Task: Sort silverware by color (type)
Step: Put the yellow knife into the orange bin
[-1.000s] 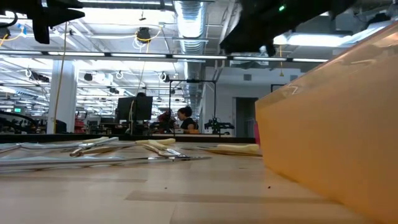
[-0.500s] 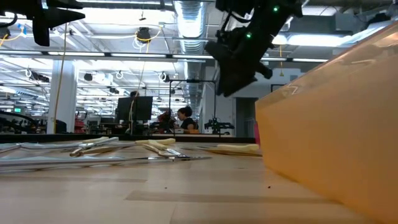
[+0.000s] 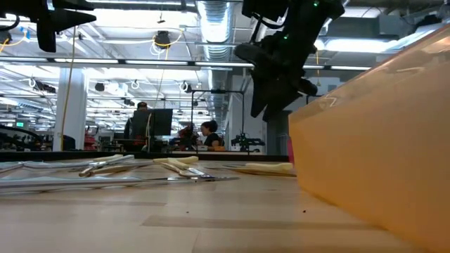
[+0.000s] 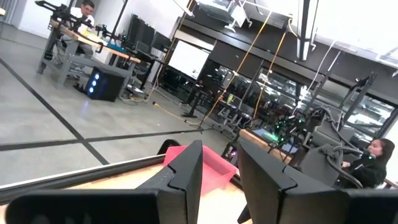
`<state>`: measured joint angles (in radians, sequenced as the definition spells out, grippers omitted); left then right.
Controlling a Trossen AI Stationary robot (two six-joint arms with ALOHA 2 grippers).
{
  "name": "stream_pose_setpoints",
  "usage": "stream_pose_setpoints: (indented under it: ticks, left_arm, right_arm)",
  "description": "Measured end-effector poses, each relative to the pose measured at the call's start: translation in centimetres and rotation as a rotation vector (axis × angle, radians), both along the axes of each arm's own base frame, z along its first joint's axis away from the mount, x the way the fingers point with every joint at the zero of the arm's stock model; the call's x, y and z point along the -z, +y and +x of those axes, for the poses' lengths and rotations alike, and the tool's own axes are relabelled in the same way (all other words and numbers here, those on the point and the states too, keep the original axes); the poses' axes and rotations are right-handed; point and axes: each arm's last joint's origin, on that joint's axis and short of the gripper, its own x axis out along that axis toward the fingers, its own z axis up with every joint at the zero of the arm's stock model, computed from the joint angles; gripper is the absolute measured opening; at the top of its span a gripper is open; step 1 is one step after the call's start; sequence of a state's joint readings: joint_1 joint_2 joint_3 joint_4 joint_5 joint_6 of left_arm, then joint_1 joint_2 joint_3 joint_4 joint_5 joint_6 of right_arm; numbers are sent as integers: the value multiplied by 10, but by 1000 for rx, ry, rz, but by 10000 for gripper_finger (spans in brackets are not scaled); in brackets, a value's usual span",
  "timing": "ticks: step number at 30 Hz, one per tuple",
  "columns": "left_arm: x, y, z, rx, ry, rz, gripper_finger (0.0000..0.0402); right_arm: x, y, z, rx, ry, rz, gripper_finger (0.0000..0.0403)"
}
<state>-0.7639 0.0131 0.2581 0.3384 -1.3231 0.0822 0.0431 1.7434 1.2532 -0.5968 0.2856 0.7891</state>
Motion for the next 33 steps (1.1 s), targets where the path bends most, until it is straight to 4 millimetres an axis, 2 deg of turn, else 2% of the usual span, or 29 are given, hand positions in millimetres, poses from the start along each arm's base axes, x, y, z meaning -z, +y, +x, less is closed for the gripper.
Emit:
stream_pose_setpoints:
  ticks: [6,11,26,33]
  left_arm:
    - [5,-2,2,7,20,2,89]
    - [7,-3,3,15,16,-19,89]
    - [8,-3,3,16,17,-23,89]
    - [9,-3,4,15,23,-17,89]
  right_arm:
    - [34,3,10,1,78,-5,214]
    - [50,3,18,18,79,2,215]
    - [73,2,20,22,157,-2,213]
    - [72,-2,19,38,163,4,208]
